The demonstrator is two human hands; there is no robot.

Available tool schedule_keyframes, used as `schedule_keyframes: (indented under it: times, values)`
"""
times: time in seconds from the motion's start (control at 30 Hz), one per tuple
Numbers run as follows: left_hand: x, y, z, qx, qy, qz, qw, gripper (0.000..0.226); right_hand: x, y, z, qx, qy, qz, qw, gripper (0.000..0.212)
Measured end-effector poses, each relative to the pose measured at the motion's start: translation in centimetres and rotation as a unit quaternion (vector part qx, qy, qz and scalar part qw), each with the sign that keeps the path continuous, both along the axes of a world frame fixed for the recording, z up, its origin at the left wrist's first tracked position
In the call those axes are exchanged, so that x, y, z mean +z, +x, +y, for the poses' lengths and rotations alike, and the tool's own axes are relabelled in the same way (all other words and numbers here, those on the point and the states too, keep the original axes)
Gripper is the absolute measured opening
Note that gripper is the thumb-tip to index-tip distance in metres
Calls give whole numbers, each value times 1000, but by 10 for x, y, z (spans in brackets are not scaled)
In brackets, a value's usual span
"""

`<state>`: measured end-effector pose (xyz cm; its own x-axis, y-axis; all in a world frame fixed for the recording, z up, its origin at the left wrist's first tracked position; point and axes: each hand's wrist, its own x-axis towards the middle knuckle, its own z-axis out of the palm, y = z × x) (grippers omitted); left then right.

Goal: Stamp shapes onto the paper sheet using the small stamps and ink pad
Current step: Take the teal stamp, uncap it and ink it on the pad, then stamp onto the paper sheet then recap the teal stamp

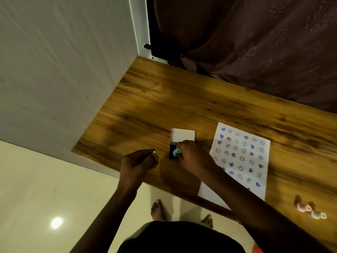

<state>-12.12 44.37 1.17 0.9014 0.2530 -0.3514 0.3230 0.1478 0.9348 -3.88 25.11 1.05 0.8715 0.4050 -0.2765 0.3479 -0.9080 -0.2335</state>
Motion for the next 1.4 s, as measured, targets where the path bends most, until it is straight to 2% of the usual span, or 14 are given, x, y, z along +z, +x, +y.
schedule_keyframes:
  times: [0.27, 0.37, 0.53, 0.7, 0.87, 0.97, 1.1, 1.2, 1.3, 1.4]
  values:
    - [-4, 11, -3, -14, -7, 5, 1000, 15, -9, -9, 8, 4, -60, -20, 998, 31]
    - [-6, 15, -3, -28, 2, 3, 1000, 15, -11, -10, 12, -5, -55, -24, 998, 28]
    - [2, 20, -9, -41, 3, -12, 999, 13, -12, -8, 13, -44, -17, 11, 999, 37]
    - [8, 21, -17, -57, -4, -29, 998, 15, 2, 1, 6, -60, 31, 10, 998, 32]
    - [10, 20, -25, -92, -2, -29, 995, 16, 12, 16, -5, -120, 121, 64, 983, 29]
    - [10, 21, -32, -106, -3, -30, 994, 20, 23, 22, -21, -180, 220, 99, 954, 25]
    - [8, 24, -51, -144, -7, -29, 989, 24, 36, 5, -56, -295, 388, 192, 851, 25]
    - [6, 27, -76, -161, -15, -14, 987, 33, 43, -19, -92, -338, 453, 205, 799, 20]
    - [5, 28, -102, -178, -19, -4, 984, 26, 46, -45, -132, -382, 482, 178, 768, 17]
    - [2, 29, -127, -214, -3, -5, 977, 17, 45, -72, -171, -420, 463, 120, 771, 16]
